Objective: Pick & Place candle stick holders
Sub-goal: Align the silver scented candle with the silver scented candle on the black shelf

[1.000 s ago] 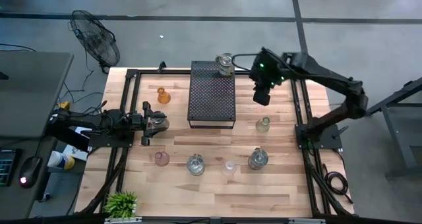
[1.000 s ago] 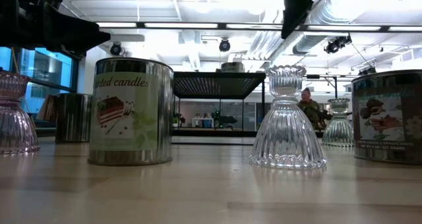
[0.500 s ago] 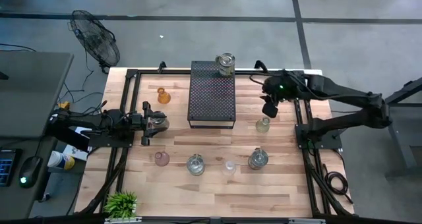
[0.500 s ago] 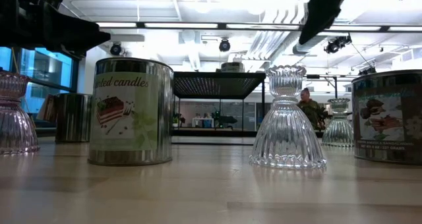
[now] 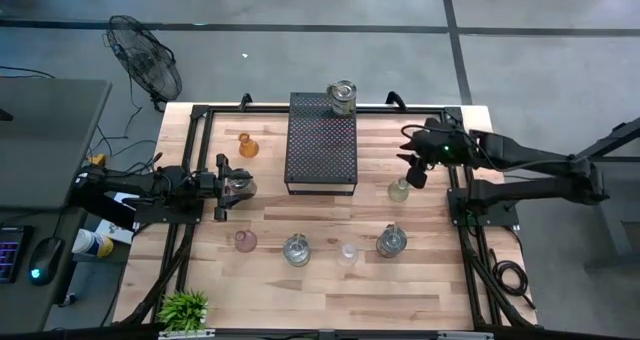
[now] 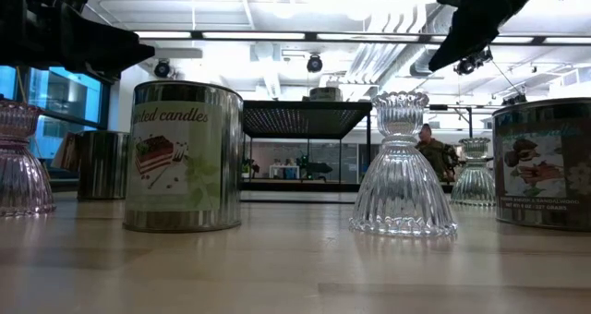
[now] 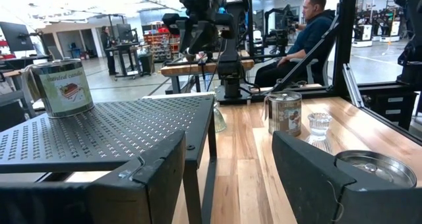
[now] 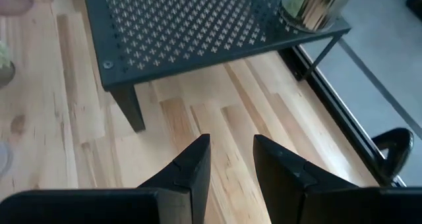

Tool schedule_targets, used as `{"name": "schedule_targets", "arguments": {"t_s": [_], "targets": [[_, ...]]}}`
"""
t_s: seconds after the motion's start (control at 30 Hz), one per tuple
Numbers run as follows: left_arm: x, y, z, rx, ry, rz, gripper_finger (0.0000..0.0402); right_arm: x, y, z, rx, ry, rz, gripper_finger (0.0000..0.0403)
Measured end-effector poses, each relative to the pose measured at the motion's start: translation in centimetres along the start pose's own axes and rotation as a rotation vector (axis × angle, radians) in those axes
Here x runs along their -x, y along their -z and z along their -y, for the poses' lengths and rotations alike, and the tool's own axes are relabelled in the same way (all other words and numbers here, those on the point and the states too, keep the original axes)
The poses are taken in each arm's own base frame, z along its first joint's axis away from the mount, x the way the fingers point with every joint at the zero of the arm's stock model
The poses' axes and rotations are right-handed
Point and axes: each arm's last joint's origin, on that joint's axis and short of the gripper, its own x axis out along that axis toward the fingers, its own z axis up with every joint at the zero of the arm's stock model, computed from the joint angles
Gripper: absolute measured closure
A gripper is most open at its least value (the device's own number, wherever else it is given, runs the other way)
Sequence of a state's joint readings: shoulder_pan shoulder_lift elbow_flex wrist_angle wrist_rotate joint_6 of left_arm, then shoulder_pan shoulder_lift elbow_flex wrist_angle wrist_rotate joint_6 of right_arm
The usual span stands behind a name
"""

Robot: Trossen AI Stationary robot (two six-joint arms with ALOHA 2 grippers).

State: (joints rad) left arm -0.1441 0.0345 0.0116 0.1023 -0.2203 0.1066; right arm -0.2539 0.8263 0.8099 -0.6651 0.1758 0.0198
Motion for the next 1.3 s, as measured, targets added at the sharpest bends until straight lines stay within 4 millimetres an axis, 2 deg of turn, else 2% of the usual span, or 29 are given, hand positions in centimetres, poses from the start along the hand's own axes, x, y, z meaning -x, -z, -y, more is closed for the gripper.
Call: {"name": "schedule_targets", "arguments": {"t_s": [0.23,0.53,1.0,1.17,1.3], "targets": [[0.0,0.0,0.0,0.0,0.0,0.0,0.0179,-1.1,1.8,-0.2,0.045,-0.001,0.117,0.0295],[0.0,0.0,0.0,0.0,0.0,0.001,0.0179,-2.3,2.2,-0.4,0.107,0.016,0.334,0.0295],[0.0,0.0,0.0,0.087,-0.006,0.0,0.0179,-2.3,2.1,-0.4,0.143,0.025,0.368,0.0295],[0.2,-0.6,-0.6,0.097,-0.155,-0.055,0.0179,-2.3,2.0,-0.4,0.165,0.024,0.368,0.0295],[0.7,-2.6,-1.2,0.155,-0.293,-0.108,0.0179,-2.3,2.0,-0.5,0.169,0.001,0.371,0.0295]]}}
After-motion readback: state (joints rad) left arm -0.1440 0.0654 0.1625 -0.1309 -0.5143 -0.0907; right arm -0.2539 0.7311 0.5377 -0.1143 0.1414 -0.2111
